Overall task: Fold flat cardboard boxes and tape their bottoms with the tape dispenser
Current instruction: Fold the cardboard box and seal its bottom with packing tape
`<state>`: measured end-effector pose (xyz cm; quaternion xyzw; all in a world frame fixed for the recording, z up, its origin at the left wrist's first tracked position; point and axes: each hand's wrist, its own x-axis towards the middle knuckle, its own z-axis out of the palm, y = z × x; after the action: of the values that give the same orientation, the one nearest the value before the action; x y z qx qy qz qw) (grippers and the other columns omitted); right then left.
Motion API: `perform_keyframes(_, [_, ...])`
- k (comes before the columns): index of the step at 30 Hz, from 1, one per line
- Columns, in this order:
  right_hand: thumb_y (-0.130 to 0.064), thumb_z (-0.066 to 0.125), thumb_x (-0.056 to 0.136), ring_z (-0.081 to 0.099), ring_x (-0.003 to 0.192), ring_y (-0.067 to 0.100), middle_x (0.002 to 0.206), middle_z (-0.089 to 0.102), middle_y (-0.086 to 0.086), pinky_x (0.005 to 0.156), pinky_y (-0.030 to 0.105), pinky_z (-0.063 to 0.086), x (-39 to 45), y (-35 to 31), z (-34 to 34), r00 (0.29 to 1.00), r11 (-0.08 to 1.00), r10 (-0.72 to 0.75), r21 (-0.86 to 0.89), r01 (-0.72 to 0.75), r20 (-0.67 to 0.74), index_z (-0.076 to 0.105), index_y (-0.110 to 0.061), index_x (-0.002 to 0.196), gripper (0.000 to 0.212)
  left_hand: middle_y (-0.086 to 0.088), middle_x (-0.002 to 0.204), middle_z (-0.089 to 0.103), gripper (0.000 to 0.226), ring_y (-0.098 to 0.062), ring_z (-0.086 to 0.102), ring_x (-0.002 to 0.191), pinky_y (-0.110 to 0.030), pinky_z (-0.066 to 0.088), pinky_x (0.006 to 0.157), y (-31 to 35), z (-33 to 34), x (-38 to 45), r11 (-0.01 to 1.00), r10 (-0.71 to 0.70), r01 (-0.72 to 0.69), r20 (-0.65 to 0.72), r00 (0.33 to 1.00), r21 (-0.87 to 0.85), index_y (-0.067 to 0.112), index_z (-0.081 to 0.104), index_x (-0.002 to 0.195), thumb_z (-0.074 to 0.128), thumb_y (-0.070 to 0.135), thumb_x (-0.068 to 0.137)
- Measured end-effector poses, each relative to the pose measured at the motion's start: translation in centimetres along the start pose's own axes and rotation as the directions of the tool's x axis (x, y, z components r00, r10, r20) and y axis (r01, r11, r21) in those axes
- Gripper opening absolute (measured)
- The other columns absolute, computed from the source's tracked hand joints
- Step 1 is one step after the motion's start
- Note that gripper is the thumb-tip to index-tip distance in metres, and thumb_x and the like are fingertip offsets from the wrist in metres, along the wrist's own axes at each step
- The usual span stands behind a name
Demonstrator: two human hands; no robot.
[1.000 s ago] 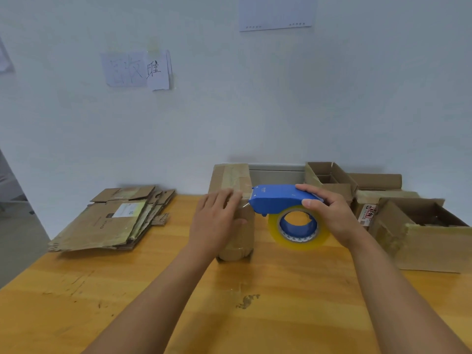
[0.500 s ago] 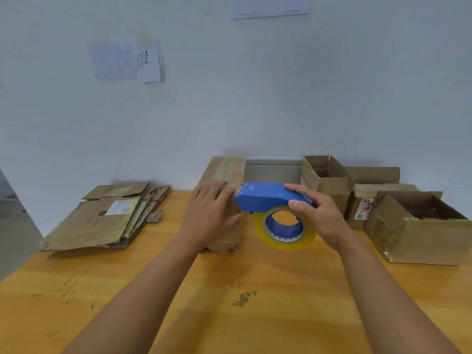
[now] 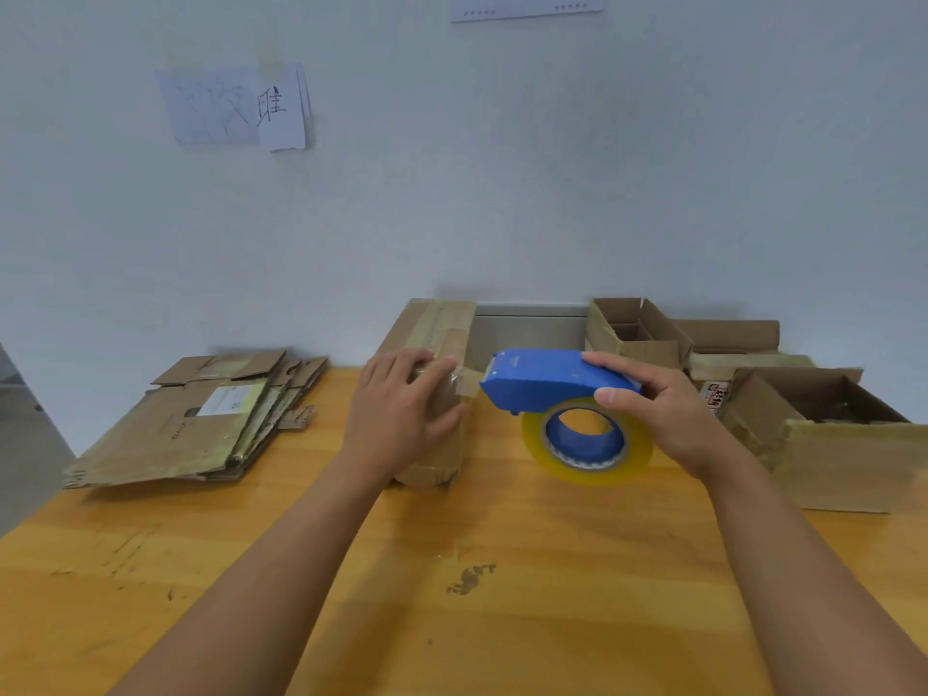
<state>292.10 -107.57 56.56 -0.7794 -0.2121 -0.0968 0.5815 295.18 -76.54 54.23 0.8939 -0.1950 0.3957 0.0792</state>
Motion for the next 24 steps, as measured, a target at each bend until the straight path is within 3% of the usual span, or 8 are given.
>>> perform_keyframes(7, [-0.038,0.074,0.087,0.062,0.1,-0.008,0.107,0.065,-0.035,0.081,0.015,0.046,2.8,-3.1,-1.0,0.98,0.966,0.07,-0.257,-0.02,0.187,0.068,-0.057,0.111,0.031,-0.006,0.123,0.059,0.052,-0.028,0.054,0.113,-0.04,0.038,0.101,1.1,-0.1,0.0,1.0,-0.006,0.007,0.041,0.999,-0.025,0.021,0.065,0.125,0.069,0.05,0.082])
perform_keyframes(9, [-0.048,0.073,0.085,0.063,0.1,-0.005,0.107,0.069,-0.027,0.084,0.025,0.051,4.3,-4.3,-0.8,0.966,0.947,0.152,-0.31,-0.081,0.209,0.072,-0.05,0.108,0.023,-0.006,0.126,0.057,0.053,-0.027,0.051,0.117,-0.04,0.036,0.103,1.4,-0.4,0.0,0.999,0.005,-0.001,0.084,0.996,-0.045,0.022,0.063,0.128,0.067,0.048,0.082])
perform_keyframes(11, [-0.057,0.07,0.078,0.065,0.103,0.012,0.109,0.073,-0.009,0.091,0.041,0.054,5.0,-4.4,-0.3,0.923,0.854,0.259,-0.514,-0.083,0.283,0.076,-0.037,0.103,0.033,-0.005,0.129,0.055,0.055,-0.026,0.047,0.121,-0.04,0.034,0.106,1.4,-0.9,-0.1,0.998,-0.011,0.019,0.12,0.993,-0.064,0.022,0.06,0.131,0.06,0.045,0.081])
perform_keyframes(12, [-0.057,0.07,0.078,0.065,0.104,0.017,0.108,0.073,-0.006,0.092,0.042,0.053,4.8,-3.7,-0.2,0.905,0.806,0.312,-0.585,-0.09,0.29,0.077,-0.035,0.1,0.032,-0.004,0.131,0.053,0.058,-0.026,0.045,0.123,-0.041,0.033,0.107,1.3,-1.3,0.0,0.996,-0.029,0.041,0.136,0.99,-0.085,0.022,0.059,0.132,0.052,0.044,0.079])
perform_keyframes(15, [-0.047,0.073,0.084,0.065,0.099,0.006,0.104,0.071,-0.02,0.083,0.026,0.051,3.1,-0.8,-0.8,0.95,0.87,0.286,-0.449,-0.204,0.123,0.077,-0.042,0.096,0.014,-0.001,0.134,0.052,0.066,-0.022,0.04,0.127,-0.042,0.03,0.11,0.7,-2.2,0.1,0.981,-0.056,0.087,0.173,0.983,-0.175,0.025,0.058,0.134,0.036,0.045,0.075])
perform_keyframes(17, [-0.047,0.073,0.084,0.063,0.097,0.003,0.107,0.069,-0.019,0.081,0.025,0.048,2.4,0.7,-0.8,0.968,0.91,0.247,-0.333,-0.245,-0.036,0.074,-0.042,0.101,0.018,0.003,0.132,0.052,0.061,-0.017,0.04,0.126,-0.039,0.029,0.11,1.1,-2.3,0.4,0.963,-0.103,0.144,0.183,0.978,-0.228,0.028,0.06,0.131,0.035,0.05,0.079])
perform_keyframes(21, [-0.05,0.072,0.084,0.058,0.102,0.011,0.115,0.061,-0.014,0.079,0.025,0.042,2.0,2.7,1.8,0.936,0.925,0.201,-0.259,-0.278,-0.289,0.067,-0.037,0.12,0.038,0.009,0.111,0.058,0.045,-0.012,0.047,0.111,-0.035,0.032,0.104,2.7,-1.2,1.5,0.888,-0.317,0.334,0.104,0.943,-0.317,0.03,0.073,0.105,0.05,0.064,0.088])
perform_keyframes(24, [-0.048,0.072,0.085,0.056,0.103,0.012,0.116,0.058,-0.013,0.075,0.021,0.042,1.5,3.7,4.3,0.891,0.945,0.156,-0.2,-0.26,-0.426,0.065,-0.034,0.127,0.045,0.008,0.101,0.059,0.03,-0.017,0.049,0.105,-0.037,0.034,0.1,3.5,-0.2,2.1,0.876,-0.39,0.389,0.055,0.919,-0.284,0.027,0.072,0.091,0.062,0.055,0.088])
